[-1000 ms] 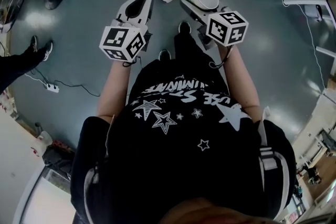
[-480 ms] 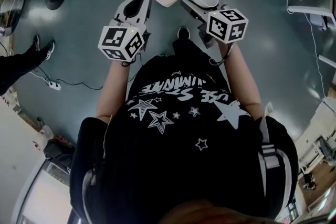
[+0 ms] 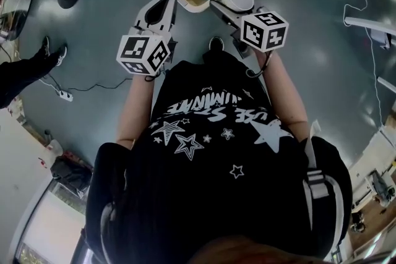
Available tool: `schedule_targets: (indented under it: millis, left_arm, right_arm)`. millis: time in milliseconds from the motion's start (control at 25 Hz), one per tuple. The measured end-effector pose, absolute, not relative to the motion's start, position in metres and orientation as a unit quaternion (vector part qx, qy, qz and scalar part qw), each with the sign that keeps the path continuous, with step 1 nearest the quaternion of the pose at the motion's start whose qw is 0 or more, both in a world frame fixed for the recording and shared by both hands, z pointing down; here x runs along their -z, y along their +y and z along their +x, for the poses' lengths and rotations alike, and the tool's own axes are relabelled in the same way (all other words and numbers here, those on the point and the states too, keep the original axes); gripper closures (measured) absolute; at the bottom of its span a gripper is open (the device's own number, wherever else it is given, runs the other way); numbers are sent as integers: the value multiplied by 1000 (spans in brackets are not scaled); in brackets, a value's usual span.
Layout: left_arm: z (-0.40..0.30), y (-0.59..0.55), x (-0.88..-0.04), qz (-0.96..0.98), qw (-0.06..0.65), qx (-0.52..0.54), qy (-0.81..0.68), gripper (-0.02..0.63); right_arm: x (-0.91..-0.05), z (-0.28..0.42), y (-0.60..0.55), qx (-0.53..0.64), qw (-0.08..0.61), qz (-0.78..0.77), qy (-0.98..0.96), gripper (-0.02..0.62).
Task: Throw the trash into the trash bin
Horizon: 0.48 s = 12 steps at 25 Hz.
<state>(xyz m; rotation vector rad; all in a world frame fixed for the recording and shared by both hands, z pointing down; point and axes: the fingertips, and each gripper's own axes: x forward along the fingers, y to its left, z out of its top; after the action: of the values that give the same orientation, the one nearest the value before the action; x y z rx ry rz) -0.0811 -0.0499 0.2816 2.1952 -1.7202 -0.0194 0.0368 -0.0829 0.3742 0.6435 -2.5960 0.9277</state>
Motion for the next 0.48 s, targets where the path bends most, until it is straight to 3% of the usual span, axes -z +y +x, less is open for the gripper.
schedule_targets:
  millis: [480]
  left_arm:
    - [-77,-89,-311,766,193,-1,-613,595]
  right_arm:
    - [-412,31,-109,-346,187,216,-894,279]
